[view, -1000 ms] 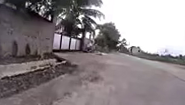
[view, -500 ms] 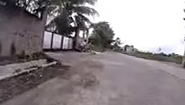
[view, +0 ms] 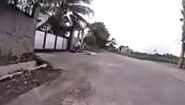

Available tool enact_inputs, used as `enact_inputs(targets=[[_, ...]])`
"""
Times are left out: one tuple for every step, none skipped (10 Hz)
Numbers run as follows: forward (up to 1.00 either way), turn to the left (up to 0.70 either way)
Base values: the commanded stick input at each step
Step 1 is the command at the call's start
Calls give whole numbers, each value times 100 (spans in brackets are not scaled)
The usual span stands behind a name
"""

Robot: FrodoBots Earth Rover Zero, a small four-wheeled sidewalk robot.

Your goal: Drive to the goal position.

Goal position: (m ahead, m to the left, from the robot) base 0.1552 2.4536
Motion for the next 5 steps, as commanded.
enact_inputs(targets=[[70,0],[70,0],[70,0],[70,0],[70,0]])
